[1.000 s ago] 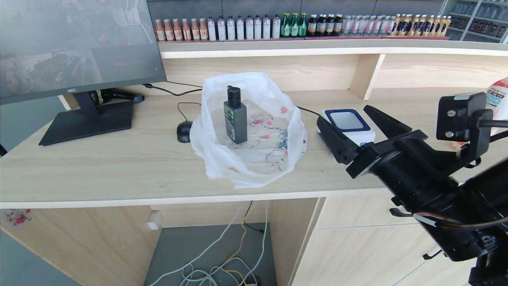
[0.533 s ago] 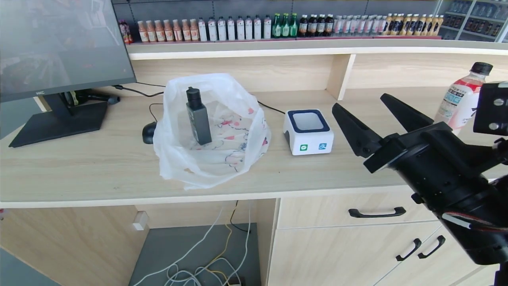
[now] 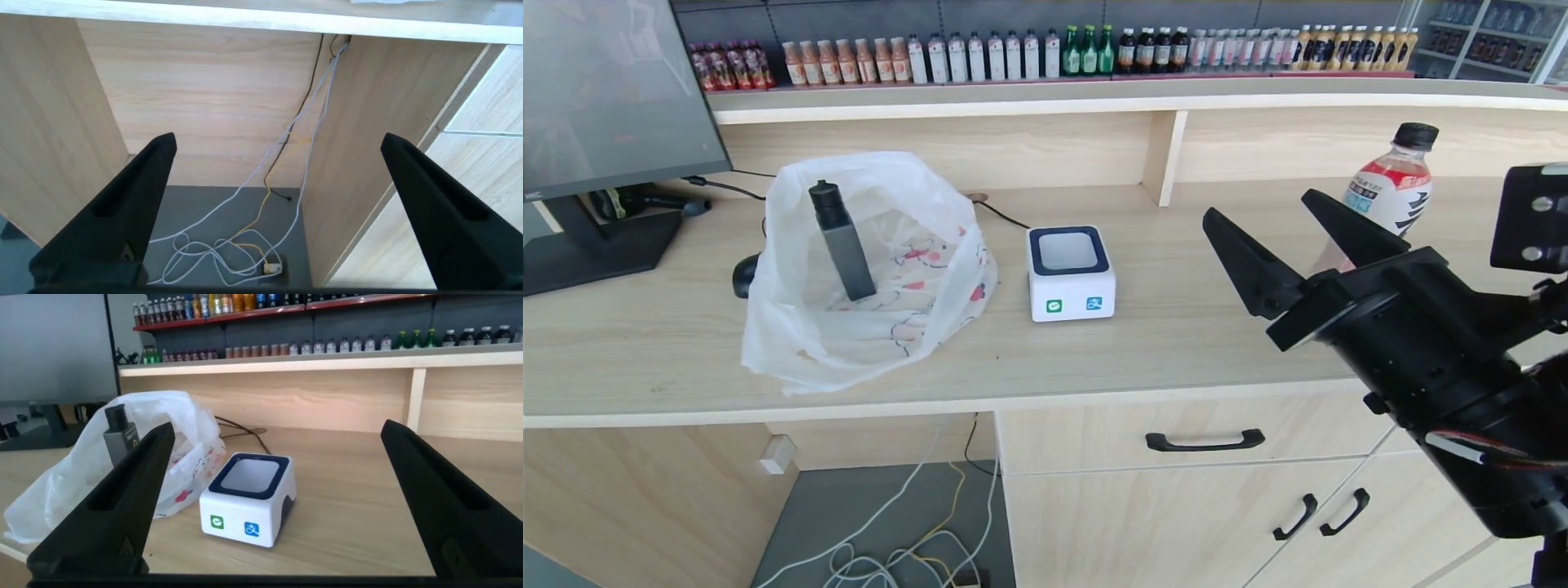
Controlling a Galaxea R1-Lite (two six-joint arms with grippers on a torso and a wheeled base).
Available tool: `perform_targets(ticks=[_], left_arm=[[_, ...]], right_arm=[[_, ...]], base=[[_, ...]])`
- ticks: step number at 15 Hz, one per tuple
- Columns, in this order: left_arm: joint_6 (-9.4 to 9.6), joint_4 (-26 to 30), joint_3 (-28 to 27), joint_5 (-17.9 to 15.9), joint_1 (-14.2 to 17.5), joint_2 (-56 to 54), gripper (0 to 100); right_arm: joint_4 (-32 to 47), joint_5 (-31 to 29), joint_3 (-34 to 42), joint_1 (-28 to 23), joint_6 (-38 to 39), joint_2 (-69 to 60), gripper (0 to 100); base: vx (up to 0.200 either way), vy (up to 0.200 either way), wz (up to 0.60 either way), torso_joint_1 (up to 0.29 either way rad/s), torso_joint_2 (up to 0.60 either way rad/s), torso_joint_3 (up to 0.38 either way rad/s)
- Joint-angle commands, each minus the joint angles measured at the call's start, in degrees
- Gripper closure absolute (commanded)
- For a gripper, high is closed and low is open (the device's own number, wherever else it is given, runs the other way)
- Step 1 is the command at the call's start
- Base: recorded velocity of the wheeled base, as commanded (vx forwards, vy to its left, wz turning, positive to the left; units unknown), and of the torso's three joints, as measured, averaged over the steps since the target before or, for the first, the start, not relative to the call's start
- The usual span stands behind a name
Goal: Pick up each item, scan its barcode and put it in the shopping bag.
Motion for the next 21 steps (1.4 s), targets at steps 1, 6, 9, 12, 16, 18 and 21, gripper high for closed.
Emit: perform_targets(ticks=[1, 6, 9, 12, 16, 18, 21], left_arm=[[-0.01, 0.0, 0.0, 0.0, 0.0, 0.0, 0], [-0.01, 0.0, 0.0, 0.0, 0.0, 0.0, 0], [-0.01, 0.0, 0.0, 0.0, 0.0, 0.0, 0], [-0.01, 0.0, 0.0, 0.0, 0.0, 0.0, 0], [0.16, 0.0, 0.0, 0.0, 0.0, 0.0, 0], [0.25, 0.0, 0.0, 0.0, 0.0, 0.0, 0], [0.25, 0.0, 0.0, 0.0, 0.0, 0.0, 0]], right_arm=[[-0.1, 0.0, -0.3, 0.0, 0.0, 0.7, 0], [-0.1, 0.0, 0.4, 0.4, 0.0, 1.2, 0], [-0.1, 0.0, 1.2, 0.5, 0.0, 1.2, 0], [-0.1, 0.0, 2.4, 0.4, -0.1, 2.0, 0], [-0.1, -0.3, 4.1, 0.0, -0.3, 2.3, 0], [-0.1, -0.4, 5.7, 0.0, -0.3, 2.5, 0], [-0.1, -0.7, 8.4, -0.1, -0.3, 2.5, 0]], base=[[0.0, -0.2, 0.0, 0.002, 0.0, -0.002], [0.0, -0.2, 0.0, 0.001, 0.0, 0.001], [0.0, -0.2, 0.0, 0.002, 0.0, -0.001], [0.0, -0.2, 0.0, 0.001, 0.0, 0.002], [0.0, 0.0, 0.0, 0.0, 0.0, 0.0], [0.0, 0.0, 0.0, 0.0, 0.0, 0.0], [0.0, 0.0, 0.0, 0.0, 0.0, 0.0]])
